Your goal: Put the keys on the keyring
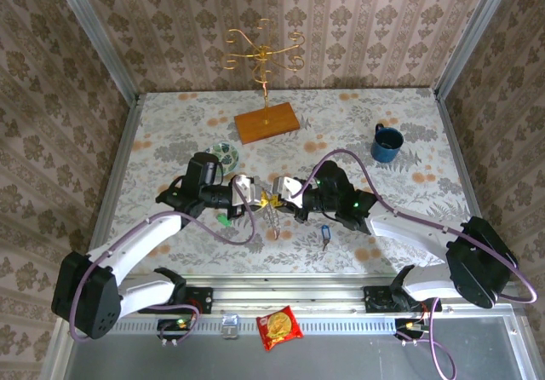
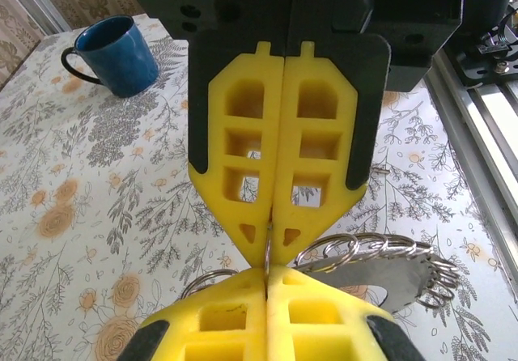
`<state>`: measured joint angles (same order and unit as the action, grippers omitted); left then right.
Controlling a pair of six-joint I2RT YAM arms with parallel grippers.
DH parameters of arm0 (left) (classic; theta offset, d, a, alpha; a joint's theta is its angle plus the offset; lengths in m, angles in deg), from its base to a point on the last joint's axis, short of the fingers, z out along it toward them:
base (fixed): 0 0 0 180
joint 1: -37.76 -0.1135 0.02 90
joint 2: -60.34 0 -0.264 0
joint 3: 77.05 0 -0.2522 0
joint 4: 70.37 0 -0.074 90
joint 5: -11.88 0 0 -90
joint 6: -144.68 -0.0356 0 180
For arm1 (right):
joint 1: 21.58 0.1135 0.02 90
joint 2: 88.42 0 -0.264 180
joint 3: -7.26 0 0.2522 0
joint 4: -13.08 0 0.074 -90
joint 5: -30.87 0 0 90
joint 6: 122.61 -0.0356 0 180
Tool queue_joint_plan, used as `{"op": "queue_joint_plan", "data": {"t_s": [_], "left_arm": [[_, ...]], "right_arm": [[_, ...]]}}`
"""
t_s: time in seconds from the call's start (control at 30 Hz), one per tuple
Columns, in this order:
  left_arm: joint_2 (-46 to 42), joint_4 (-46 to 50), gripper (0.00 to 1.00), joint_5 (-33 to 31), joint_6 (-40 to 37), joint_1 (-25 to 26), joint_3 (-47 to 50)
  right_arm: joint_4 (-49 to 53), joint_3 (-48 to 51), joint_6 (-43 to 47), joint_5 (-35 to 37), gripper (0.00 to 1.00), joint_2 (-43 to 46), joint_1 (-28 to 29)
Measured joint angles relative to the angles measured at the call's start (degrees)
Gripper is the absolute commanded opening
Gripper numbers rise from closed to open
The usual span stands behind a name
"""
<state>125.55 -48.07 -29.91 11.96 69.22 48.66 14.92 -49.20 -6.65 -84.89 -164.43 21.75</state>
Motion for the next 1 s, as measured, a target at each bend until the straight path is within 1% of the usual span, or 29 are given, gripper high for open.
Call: {"op": "queue_joint_plan", "data": {"t_s": [0.03,0.1,0.17,0.3,0.37,0.4,0.47,0.53,0.6,0.67,0.77,1.0], "left_arm": [[0.02,-0.22,0.19,-0.07,0.22,0.0,0.0],[0.04,-2.38,0.26,-0.02,1.86,-0.22,0.44],[0.04,-5.79,0.28,0.24,4.02,-0.48,1.77],[0.07,-11.47,0.28,1.27,7.82,-0.76,5.2],[0.33,-13.16,0.25,1.73,9.22,-0.81,6.14],[0.61,-13.77,0.22,1.97,9.81,-0.81,6.29],[1.09,-14.71,0.12,2.56,10.67,-0.85,6.51],[1.36,-15.21,0.0,3.26,11.37,-0.87,6.67],[1.4,-15.52,0.0,3.45,11.78,-0.94,6.82],[1.4,-15.47,0.0,3.45,11.47,-1.03,6.82],[1.38,-15.15,0.0,3.06,11.08,-0.83,6.82],[1.25,-12.76,0.0,1.09,9.01,-0.22,6.69]], "right_arm": [[-0.35,0.02,-0.2,0.0,0.0,-0.04,0.0],[-1.46,0.48,-0.57,-0.22,0.0,-0.13,0.0],[-2.84,1.29,-1.16,-0.44,0.0,-0.2,-0.04],[-4.85,2.73,-2.64,-1.33,0.0,-0.76,-0.15],[-5.66,3.1,-3.45,-1.75,0.0,-1.16,-0.22],[-5.92,3.21,-3.67,-1.81,0.0,-1.31,-0.31],[-6.62,3.34,-4.15,-1.9,0.0,-1.53,-0.57],[-7.37,3.43,-4.96,-1.84,0.0,-1.75,-0.87],[-7.41,3.45,-5.18,-1.77,0.0,-1.75,-1.03],[-7.28,3.45,-5.11,-1.64,0.09,-1.75,-1.03],[-6.6,3.43,-3.8,-0.57,0.19,-1.73,-0.85],[-1.14,1.92,0.24,2.12,0.2,-1.73,-0.31]]}}
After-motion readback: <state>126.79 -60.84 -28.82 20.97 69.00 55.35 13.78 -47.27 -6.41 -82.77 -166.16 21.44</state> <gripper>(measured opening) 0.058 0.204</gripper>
